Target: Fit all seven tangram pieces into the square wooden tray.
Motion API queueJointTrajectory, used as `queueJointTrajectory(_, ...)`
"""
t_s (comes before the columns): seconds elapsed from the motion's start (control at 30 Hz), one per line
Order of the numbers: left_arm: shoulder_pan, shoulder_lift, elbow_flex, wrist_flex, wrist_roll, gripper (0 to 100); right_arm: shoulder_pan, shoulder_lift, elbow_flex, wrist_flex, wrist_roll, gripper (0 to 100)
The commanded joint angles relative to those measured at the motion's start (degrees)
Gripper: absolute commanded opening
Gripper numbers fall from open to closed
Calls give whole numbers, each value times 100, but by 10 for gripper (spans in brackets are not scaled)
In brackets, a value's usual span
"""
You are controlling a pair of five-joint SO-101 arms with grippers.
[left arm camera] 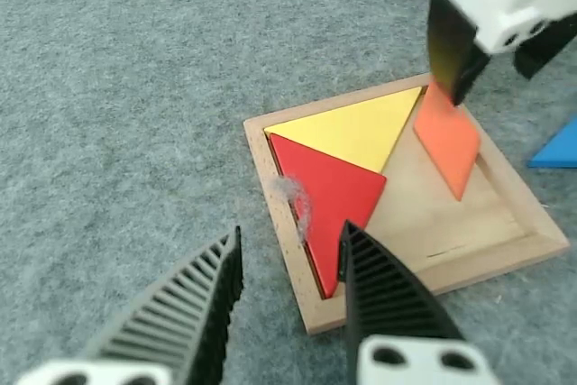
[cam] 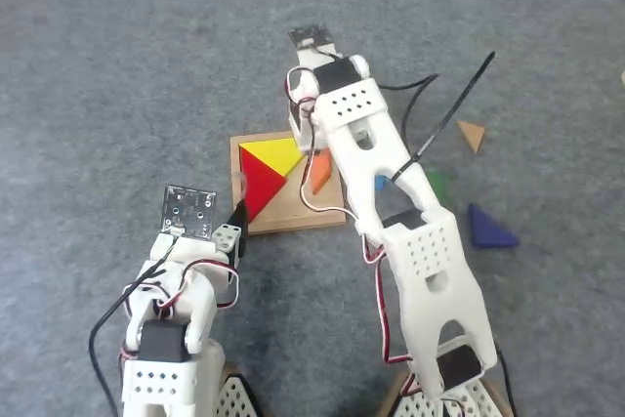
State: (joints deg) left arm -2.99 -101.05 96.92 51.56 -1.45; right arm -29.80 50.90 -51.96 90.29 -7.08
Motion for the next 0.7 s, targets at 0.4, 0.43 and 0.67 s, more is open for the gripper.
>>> queueJointTrajectory(0.4, 0, -70, -31, 18, 9, 173, 163, 180, -211, -48, 123, 231)
queueJointTrajectory(0.43, 0, -70, -31, 18, 9, 173, 163, 189, -193, -57, 123, 231)
queueJointTrajectory(0.67, -9, -70, -31, 18, 9, 173, 110, 365, -211, -57, 105, 231)
